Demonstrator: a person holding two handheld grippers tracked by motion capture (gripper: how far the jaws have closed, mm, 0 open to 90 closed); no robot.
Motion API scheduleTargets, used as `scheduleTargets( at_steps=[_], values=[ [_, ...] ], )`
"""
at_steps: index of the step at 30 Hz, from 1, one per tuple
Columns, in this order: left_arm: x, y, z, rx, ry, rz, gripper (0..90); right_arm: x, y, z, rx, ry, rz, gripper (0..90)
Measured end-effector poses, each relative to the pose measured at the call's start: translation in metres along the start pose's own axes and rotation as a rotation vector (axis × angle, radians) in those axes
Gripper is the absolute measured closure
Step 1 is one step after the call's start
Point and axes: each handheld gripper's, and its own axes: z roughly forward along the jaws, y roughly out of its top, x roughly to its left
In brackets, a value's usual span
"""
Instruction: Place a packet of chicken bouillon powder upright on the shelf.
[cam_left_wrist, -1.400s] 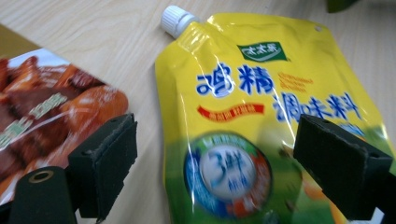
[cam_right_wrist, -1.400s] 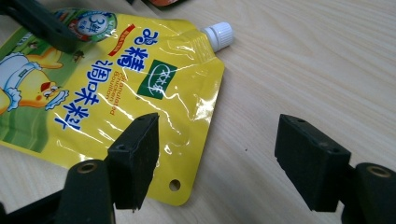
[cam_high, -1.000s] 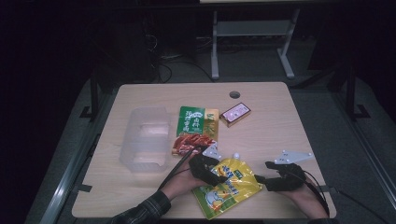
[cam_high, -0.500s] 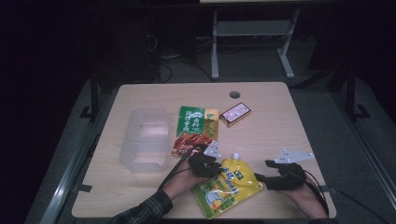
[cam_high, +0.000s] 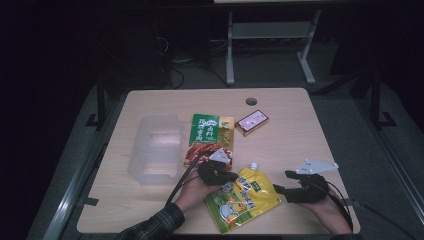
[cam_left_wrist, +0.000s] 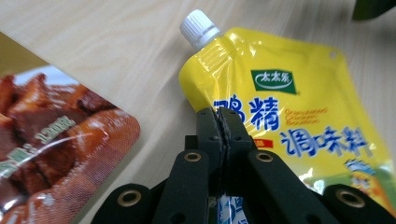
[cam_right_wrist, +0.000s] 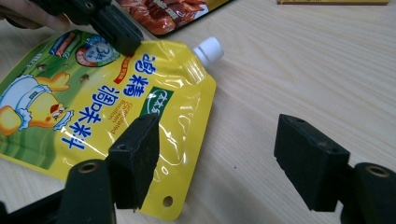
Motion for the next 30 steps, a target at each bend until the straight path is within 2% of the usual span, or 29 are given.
scheduleTargets(
  at_steps=[3,8,12,16,23,28,30],
  values=[
    [0.000,0.003,-0.010,-0.044,0.015,0.002,88.9,-0.001,0.000,-0.001,-0.011,0.007,0.004,28.5],
    [0.001,0.010,-0.029,-0.106,0.014,-0.011,88.9,0.002,0.002,-0.001,-0.039,0.047,-0.001,23.1],
    [0.003,0.014,-0.045,-0.163,0.023,-0.018,88.9,0.004,0.003,-0.001,-0.048,0.064,0.001,22.1],
    [0.005,0.017,-0.061,-0.211,0.026,-0.026,88.9,0.004,0.004,0.000,-0.064,0.103,0.030,14.9],
    [0.002,0.024,-0.082,-0.271,0.026,-0.008,89.0,0.012,0.008,0.006,-0.086,0.121,0.019,12.0],
    [-0.003,0.028,-0.089,-0.302,0.014,0.003,89.1,0.012,0.015,0.013,-0.133,0.186,0.044,10.6],
    [-0.005,0.030,-0.090,-0.307,0.011,0.006,89.1,0.010,0.022,0.019,-0.144,0.181,0.047,10.5]
  ],
)
